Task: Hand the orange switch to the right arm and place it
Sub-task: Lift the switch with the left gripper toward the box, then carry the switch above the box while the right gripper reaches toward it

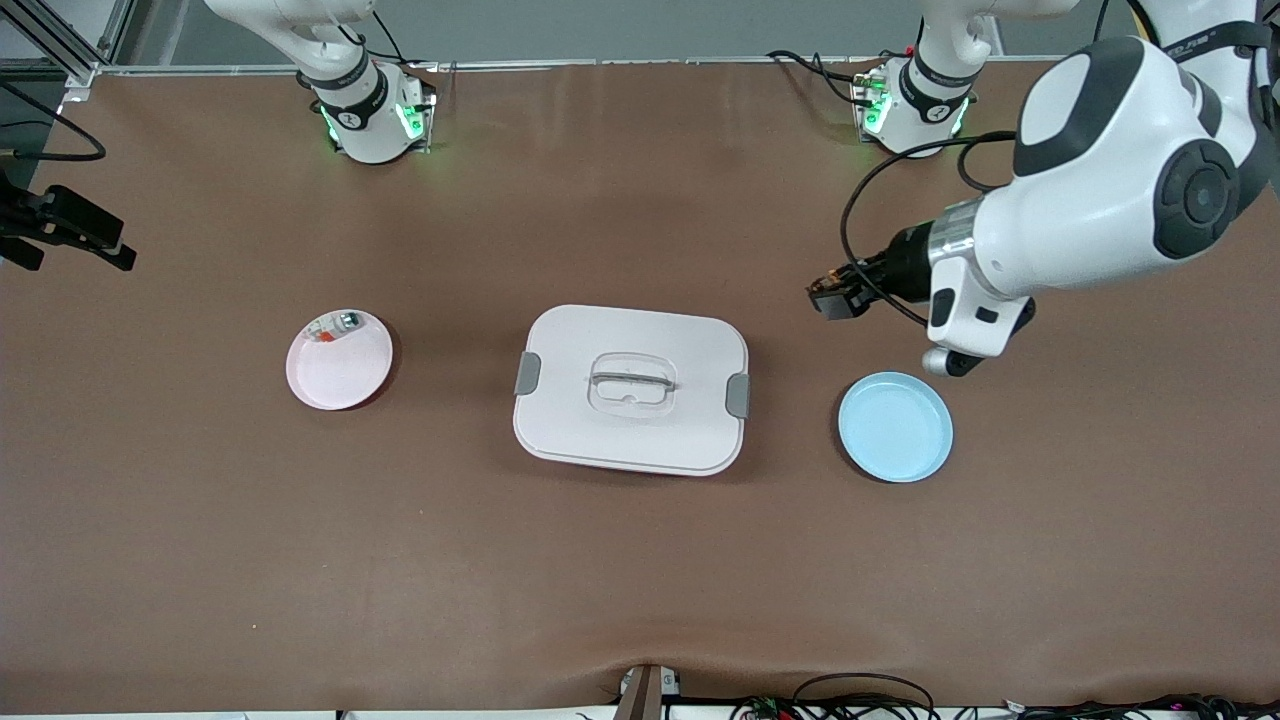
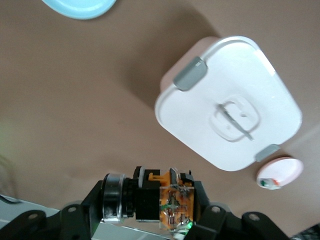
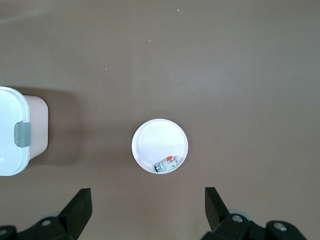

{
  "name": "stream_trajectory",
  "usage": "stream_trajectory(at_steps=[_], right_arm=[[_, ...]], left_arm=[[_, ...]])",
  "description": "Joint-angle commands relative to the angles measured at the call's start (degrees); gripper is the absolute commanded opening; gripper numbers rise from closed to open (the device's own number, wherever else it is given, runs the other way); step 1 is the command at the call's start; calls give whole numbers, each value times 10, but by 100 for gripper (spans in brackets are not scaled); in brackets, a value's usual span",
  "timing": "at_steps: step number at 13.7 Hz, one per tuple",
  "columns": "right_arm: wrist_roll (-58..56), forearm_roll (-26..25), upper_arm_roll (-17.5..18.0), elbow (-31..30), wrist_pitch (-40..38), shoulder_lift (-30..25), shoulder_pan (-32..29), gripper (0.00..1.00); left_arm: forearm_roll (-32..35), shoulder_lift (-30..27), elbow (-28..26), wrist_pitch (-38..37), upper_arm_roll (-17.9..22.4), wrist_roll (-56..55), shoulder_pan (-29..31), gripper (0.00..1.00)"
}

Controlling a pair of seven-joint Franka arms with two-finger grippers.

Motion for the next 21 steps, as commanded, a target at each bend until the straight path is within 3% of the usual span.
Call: stream_trajectory(at_steps=[1,5,8,10,13,16,18,21], right_arm=[[-7,-2,4,-4,-5,-2,-13,100],[1,16,8,-5,-15,-2,-12,100],[67,87,12,-10,-13,-5,0,100],[135,191,14,-28,-6,-9,7,100],[205,246,18,-81,98,-33,52,100],[226,316,18,-184,243,-79,99,100],[225,399,19,-256,342,-108,137,100],[225,407,19,-316,462,-119,215,100]], left_arm=[[-14,0,6,25,-15,-80,2,21],[-12,5,5,70,-34,-148,-13,21],[-11,11,5,119,-34,-240,-48,21],[-9,19,5,158,-34,-313,-79,21],[-9,25,5,199,-34,-398,-107,21],[-10,33,5,220,-34,-447,-134,21],[-9,35,5,257,-34,-510,-149,21],[-7,40,4,291,-34,-554,-169,21]])
